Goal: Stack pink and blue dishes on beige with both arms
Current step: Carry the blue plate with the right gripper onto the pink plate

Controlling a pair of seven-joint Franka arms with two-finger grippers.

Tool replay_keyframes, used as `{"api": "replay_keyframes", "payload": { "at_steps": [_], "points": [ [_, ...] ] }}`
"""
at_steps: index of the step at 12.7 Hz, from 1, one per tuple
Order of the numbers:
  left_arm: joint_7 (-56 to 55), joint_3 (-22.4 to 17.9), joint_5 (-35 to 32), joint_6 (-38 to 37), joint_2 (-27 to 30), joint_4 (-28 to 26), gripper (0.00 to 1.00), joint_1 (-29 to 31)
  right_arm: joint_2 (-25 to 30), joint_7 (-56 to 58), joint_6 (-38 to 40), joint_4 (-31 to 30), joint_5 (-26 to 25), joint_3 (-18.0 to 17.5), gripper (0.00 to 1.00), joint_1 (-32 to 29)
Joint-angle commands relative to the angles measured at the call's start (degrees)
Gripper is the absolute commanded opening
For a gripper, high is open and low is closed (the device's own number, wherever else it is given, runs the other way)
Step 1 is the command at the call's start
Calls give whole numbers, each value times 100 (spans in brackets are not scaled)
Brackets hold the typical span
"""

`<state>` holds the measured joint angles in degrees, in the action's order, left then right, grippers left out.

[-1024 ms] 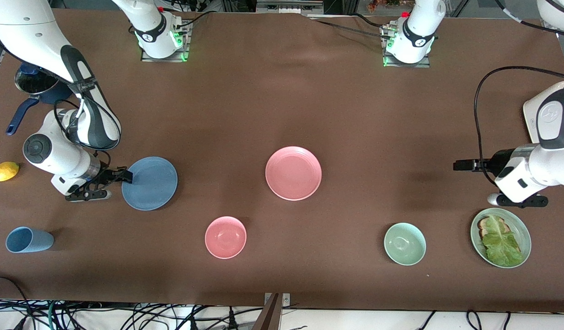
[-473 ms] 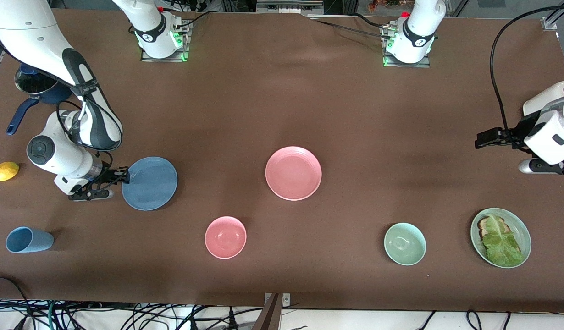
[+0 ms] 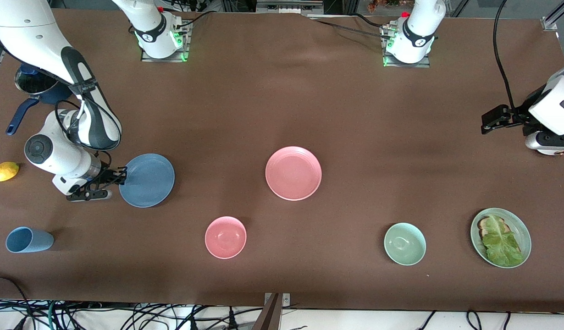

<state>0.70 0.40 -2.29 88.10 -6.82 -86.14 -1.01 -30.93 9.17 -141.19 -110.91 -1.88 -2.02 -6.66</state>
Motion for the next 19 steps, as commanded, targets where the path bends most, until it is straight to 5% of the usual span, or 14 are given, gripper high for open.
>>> {"api": "replay_keyframes", "payload": {
  "at_steps": [1, 5, 11, 19],
  "points": [
    [185, -110, -88, -20, 225, -368, 100, -66, 140, 67, 589, 488, -5, -114, 0, -64],
    [194, -180, 79, 50, 217, -483, 100, -22, 140, -81, 1900, 1553, 65, -579, 0, -38],
    [194, -172, 97, 50, 199, -404, 100, -4, 175, -1714, 2772, 2178, -5, -1502, 0, 128],
    [194, -163, 97, 120, 155, -369, 100, -13, 88, -4904, 2773, 2231, -41, -1494, 0, 2123]
  ]
}}
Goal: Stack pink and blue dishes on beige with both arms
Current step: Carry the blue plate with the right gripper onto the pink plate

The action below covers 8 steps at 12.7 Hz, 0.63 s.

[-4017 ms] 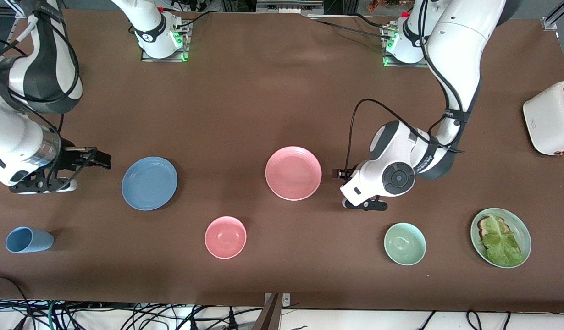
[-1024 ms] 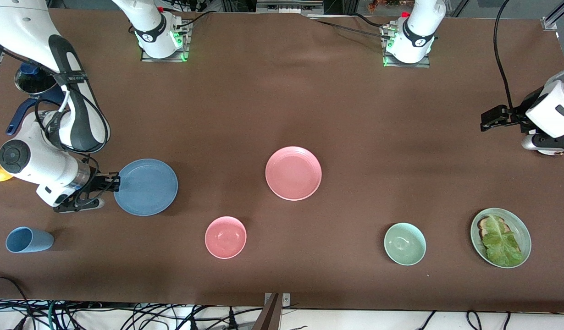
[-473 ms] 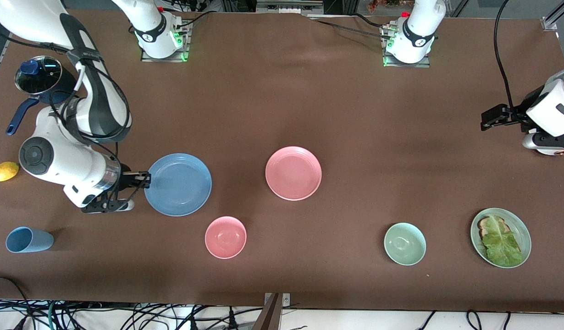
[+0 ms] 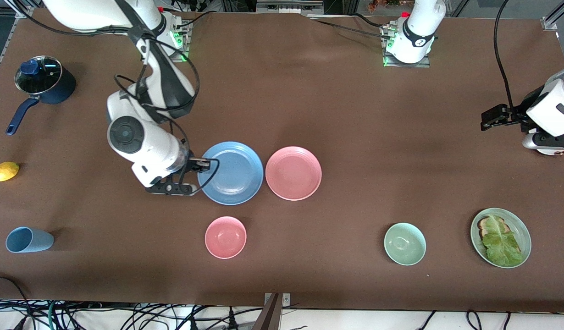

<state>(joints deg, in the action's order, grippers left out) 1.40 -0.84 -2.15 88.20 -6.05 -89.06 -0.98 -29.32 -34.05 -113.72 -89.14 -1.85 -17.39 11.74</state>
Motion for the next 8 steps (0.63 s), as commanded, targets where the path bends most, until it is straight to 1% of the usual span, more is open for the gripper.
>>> {"api": "replay_keyframes", "payload": {
  "at_steps": [1, 4, 7, 8],
  "points": [
    [123, -39, 75, 180, 78, -85, 100, -16, -92, -881, -79, 54, -113, 43, 0, 485],
    [123, -39, 83, 189, 61, -85, 100, -25, -372, -1804, -440, 37, -385, 43, 0, 943],
    [123, -30, 83, 189, 60, -85, 100, -25, -653, -2665, -835, 11, -508, 60, 0, 1408],
    [123, -30, 83, 189, 60, -85, 100, -25, -724, -2955, -889, 11, -665, 60, 0, 1515]
  ]
}}
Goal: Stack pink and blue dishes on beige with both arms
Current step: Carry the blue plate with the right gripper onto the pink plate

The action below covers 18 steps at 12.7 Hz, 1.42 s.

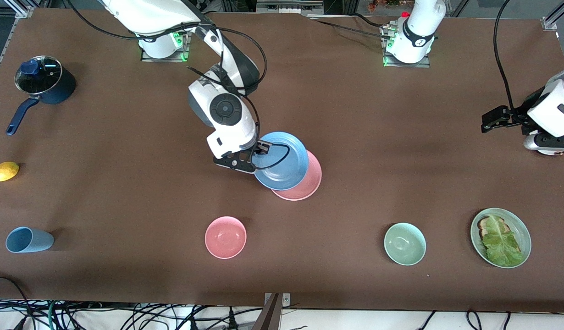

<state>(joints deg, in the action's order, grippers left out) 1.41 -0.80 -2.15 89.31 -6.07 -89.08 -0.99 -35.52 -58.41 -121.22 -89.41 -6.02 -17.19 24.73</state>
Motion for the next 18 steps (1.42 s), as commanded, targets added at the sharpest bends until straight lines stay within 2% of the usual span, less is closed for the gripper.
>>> {"api": "replay_keyframes", "payload": {
  "at_steps": [1, 9, 14, 18],
  "points": [
    [123, -34, 83, 77, 62, -83, 100, -24, -139, -775, -148, 29, -381, 41, 0, 286],
    [114, -26, 74, 77, 53, -92, 100, -68, -289, -874, -280, 116, -444, 84, 0, 348],
    [105, -26, 74, 77, 53, -83, 100, -68, -552, -838, -280, 722, -444, 172, 0, 366],
    [97, -26, 65, 77, 53, -83, 100, -76, -701, -865, -385, 776, -610, 172, 0, 410]
  ]
}}
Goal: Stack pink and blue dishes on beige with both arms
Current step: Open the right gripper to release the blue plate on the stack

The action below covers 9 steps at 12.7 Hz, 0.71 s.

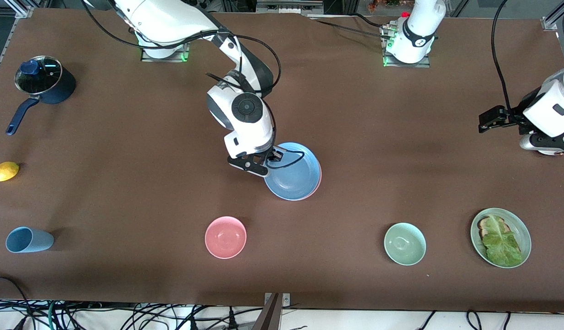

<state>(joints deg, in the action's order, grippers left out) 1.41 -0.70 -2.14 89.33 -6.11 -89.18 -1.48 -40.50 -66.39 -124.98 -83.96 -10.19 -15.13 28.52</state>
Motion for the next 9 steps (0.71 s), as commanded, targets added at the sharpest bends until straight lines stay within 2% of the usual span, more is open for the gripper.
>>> {"api": "replay_keyframes", "payload": {
  "at_steps": [1, 9],
  "points": [
    [79, -36, 65, 67, 57, -74, 100, -28, -230, -67, -96, 231, -220, -34, 0, 31],
    [61, -36, 56, 67, 66, -74, 100, -19, -318, -85, -273, 196, -220, -34, 0, 49]
  ]
}}
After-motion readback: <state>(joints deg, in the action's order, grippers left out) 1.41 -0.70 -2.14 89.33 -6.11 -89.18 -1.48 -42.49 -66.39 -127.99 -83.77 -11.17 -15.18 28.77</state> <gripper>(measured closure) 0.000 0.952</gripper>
